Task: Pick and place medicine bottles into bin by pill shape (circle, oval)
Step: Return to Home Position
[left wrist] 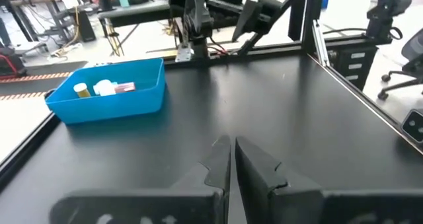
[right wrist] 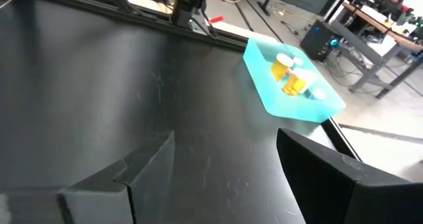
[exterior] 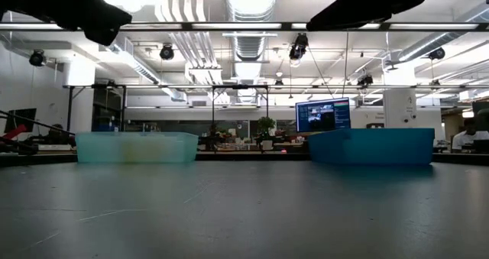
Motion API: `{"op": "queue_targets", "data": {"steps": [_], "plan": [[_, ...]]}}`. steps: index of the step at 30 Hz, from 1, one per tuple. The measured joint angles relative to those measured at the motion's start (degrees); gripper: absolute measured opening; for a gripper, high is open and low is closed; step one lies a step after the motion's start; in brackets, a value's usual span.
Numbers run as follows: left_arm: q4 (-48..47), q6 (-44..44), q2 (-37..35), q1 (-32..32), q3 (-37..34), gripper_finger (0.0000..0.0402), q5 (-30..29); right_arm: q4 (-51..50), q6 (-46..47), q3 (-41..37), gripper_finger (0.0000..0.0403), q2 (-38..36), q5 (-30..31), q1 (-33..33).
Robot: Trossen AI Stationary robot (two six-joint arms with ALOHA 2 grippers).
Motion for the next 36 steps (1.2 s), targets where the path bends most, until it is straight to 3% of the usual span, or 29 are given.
{"op": "queue_targets", "data": {"steps": [9,17,25,33,36], "plan": [[1.57,0.09,-4.16,1.65,-3.47,0.0007,0.00,7.83,-4.14,-5.29,0.0258,-1.58,-0.09,-0.02],[1.50,2.62,-6.52,3.07,-4.74,0.0008,0.00,14.53,-4.83,-12.54,0.0258,-9.92,-3.11,-0.02],[0.73,5.01,-15.79,5.54,-7.39,0.0008,-0.09,18.29,-4.73,-19.76,0.0258,-19.71,-4.74,-0.02],[-6.08,5.06,-27.85,8.00,-7.47,0.0008,-1.81,28.77,-8.52,-27.62,0.0258,-26.42,-7.61,-0.02],[-5.59,5.07,-28.64,8.20,-7.80,0.0008,-2.01,33.93,-10.47,-30.42,0.0258,-28.30,-9.83,-0.05]]}}
